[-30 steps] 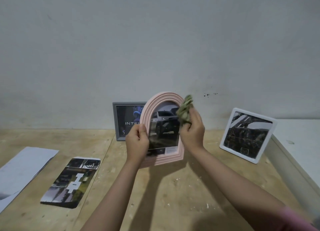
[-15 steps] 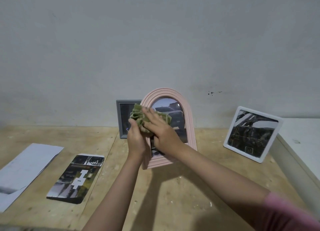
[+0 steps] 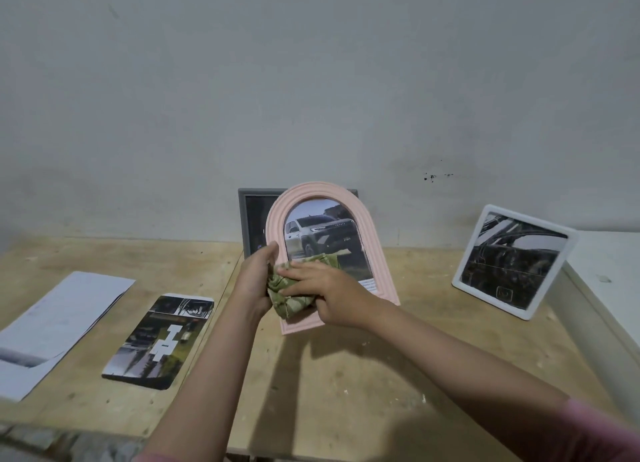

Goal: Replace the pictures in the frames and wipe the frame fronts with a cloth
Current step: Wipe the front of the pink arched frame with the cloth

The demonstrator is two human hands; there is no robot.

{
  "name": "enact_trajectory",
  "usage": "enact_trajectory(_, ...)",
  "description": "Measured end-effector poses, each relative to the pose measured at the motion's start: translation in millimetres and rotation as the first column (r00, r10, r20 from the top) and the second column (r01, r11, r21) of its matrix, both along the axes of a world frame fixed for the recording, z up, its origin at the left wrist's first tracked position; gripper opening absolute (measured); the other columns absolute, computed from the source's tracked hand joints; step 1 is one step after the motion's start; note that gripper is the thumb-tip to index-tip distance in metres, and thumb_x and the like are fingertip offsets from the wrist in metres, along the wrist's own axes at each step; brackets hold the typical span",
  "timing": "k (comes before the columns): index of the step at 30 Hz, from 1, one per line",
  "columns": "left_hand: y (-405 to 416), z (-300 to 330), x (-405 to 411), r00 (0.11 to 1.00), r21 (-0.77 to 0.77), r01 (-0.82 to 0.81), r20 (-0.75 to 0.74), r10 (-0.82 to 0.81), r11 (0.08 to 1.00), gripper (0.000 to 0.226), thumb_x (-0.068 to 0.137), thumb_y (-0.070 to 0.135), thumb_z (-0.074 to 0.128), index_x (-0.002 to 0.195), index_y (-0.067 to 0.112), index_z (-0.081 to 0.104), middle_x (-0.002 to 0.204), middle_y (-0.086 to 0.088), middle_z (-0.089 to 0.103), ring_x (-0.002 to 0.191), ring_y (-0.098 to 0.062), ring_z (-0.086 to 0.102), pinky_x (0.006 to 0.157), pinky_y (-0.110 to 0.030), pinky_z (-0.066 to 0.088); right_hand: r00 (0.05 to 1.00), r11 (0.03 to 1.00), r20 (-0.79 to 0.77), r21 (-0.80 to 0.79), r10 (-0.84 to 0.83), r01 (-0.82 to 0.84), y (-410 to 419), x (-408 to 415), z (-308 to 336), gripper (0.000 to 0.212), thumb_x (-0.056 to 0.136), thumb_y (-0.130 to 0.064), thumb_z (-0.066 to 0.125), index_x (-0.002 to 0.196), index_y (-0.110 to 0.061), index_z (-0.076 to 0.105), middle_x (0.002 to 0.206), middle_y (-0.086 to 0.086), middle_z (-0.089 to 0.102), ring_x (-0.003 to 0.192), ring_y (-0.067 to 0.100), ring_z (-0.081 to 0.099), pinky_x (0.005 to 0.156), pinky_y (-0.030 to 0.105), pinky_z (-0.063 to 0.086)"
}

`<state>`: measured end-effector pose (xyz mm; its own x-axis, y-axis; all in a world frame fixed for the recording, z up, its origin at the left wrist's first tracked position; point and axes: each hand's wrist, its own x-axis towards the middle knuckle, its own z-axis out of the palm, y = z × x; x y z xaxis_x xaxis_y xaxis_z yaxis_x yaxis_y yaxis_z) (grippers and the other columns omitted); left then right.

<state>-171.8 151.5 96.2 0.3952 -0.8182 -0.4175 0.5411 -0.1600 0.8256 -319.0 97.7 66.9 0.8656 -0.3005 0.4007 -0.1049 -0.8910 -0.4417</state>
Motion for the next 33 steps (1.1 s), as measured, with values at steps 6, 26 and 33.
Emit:
enact_trajectory(6, -3.7, -11.6, -2.8, 0.988, 0.057, -0.156, 0.025, 0.155, 0.986, 0.037, 0.098, 0.030, 0.046, 0.110, 0.000, 0.062, 0.099, -0.021, 0.069, 0.086, -0.033, 0.068, 0.068, -0.040, 0.057, 0.996, 0.988, -0.040, -0.134, 0.074, -0.078, 5.2, -11.1, -7.0, 0.044, 0.069, 0.000, 0.043, 0.097, -0.012, 0.075, 0.121, 0.007, 0.066, 0.104, 0.031, 0.062, 0.091, 0.040, 0.049)
enact_trajectory(26, -15.6, -11.2, -19.0, 0.747, -0.024, -0.402, 0.570, 0.343, 0.916, 0.042, 0.100, 0.030, 0.040, 0.063, 0.009, 0.045, 0.062, -0.004, 0.046, 0.059, -0.020, 0.042, 0.055, -0.029, 0.034, 0.971, 0.862, 0.199, -0.461, -0.132, 0.212, 2.7, -36.3, -40.6, 0.053, 0.077, -0.013, 0.050, 0.129, -0.022, 0.050, 0.138, 0.016, 0.050, 0.119, 0.044, 0.051, 0.094, 0.058, 0.040)
enact_trajectory(33, -11.6, -11.8, -1.5, 0.725, -0.073, -0.341, 0.614, 0.311, 0.937, 0.036, 0.100, 0.028, 0.039, 0.074, 0.005, 0.048, 0.068, -0.010, 0.042, 0.065, -0.021, 0.041, 0.058, -0.030, 0.029, 0.980, 0.714, 0.082, -0.674, -0.182, 0.188, -35.8, -69.2, -76.1, 0.076, 0.084, 0.000, 0.055, 0.147, -0.029, 0.024, 0.156, 0.004, 0.015, 0.137, 0.043, 0.025, 0.101, 0.070, 0.027)
